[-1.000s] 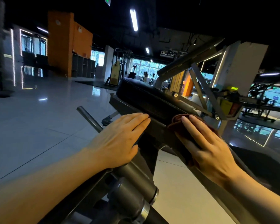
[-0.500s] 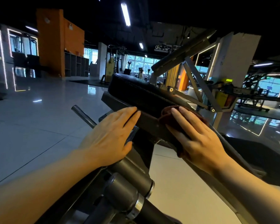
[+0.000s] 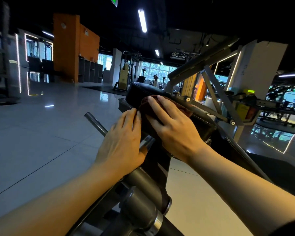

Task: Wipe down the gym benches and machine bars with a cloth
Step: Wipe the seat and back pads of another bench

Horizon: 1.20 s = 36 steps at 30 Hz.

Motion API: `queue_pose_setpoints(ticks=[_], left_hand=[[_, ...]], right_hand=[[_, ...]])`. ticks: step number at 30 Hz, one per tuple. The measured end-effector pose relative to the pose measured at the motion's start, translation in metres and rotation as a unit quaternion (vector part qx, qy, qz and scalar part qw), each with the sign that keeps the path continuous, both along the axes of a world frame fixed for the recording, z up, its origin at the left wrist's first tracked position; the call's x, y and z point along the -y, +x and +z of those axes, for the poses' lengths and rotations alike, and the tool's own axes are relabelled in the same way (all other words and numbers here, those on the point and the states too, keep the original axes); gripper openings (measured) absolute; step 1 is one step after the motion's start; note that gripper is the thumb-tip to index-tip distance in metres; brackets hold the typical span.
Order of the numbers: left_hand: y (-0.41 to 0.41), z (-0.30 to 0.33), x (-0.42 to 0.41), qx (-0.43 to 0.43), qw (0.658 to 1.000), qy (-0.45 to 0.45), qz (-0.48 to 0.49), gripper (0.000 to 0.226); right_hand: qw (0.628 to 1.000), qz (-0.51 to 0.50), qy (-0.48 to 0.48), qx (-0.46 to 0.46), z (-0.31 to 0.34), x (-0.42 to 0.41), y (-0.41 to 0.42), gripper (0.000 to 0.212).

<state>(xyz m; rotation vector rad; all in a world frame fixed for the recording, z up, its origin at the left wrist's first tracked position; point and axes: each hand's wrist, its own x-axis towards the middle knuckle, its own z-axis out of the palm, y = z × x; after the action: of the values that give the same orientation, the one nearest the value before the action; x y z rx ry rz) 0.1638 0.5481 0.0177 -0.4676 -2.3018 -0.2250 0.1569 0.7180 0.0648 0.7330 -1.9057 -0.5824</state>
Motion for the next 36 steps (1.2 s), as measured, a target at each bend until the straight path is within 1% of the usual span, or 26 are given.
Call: queue_pose_setpoints(ticks=[2, 7, 10, 14, 18, 22, 24, 27, 29, 31, 36], left_hand=[[-0.001, 0.001, 0.0, 0.005, 1.0, 0.018, 0.007, 0.101], [-0.006, 0.0, -0.001, 0.007, 0.998, 0.064, 0.015, 0.101], [-0.01, -0.001, 0.0, 0.002, 0.995, 0.093, 0.021, 0.099], [-0.01, -0.001, 0.002, 0.016, 0.992, 0.124, 0.021, 0.099], [-0.005, -0.002, 0.003, 0.02, 0.99, 0.141, 0.005, 0.094], [-0.001, -0.001, 0.003, 0.01, 0.995, 0.099, -0.016, 0.09], [0.0, -0.002, 0.003, 0.0, 0.997, 0.074, -0.03, 0.085], [0.001, -0.004, 0.004, -0.039, 0.998, 0.022, -0.045, 0.074], [-0.003, -0.005, 0.004, -0.072, 0.996, -0.022, -0.052, 0.07], [-0.009, -0.004, 0.004, -0.094, 0.991, -0.062, -0.07, 0.073], [-0.009, 0.013, -0.003, -0.128, 0.972, -0.162, -0.108, 0.081]], right_hand=[[1.0, 0.002, 0.008, 0.011, 0.004, 0.011, -0.007, 0.043], [1.0, 0.002, 0.009, 0.009, 0.012, 0.029, -0.015, 0.044], [1.0, 0.009, 0.005, 0.005, 0.017, 0.043, -0.021, 0.045], [0.999, 0.025, -0.013, 0.033, 0.023, 0.06, -0.029, 0.038], [0.999, 0.031, -0.009, 0.041, 0.021, 0.049, -0.026, 0.04], [0.999, 0.024, 0.001, 0.04, 0.007, 0.015, -0.014, 0.043], [0.999, 0.011, 0.001, 0.032, -0.001, -0.005, -0.005, 0.047], [0.999, -0.012, -0.005, 0.03, -0.012, -0.032, 0.008, 0.058], [0.999, -0.026, -0.005, 0.031, -0.016, -0.047, 0.018, 0.067], [0.999, -0.042, -0.005, 0.029, -0.02, -0.06, 0.027, 0.071], [0.996, -0.072, -0.035, 0.033, -0.035, -0.086, 0.042, 0.071]])
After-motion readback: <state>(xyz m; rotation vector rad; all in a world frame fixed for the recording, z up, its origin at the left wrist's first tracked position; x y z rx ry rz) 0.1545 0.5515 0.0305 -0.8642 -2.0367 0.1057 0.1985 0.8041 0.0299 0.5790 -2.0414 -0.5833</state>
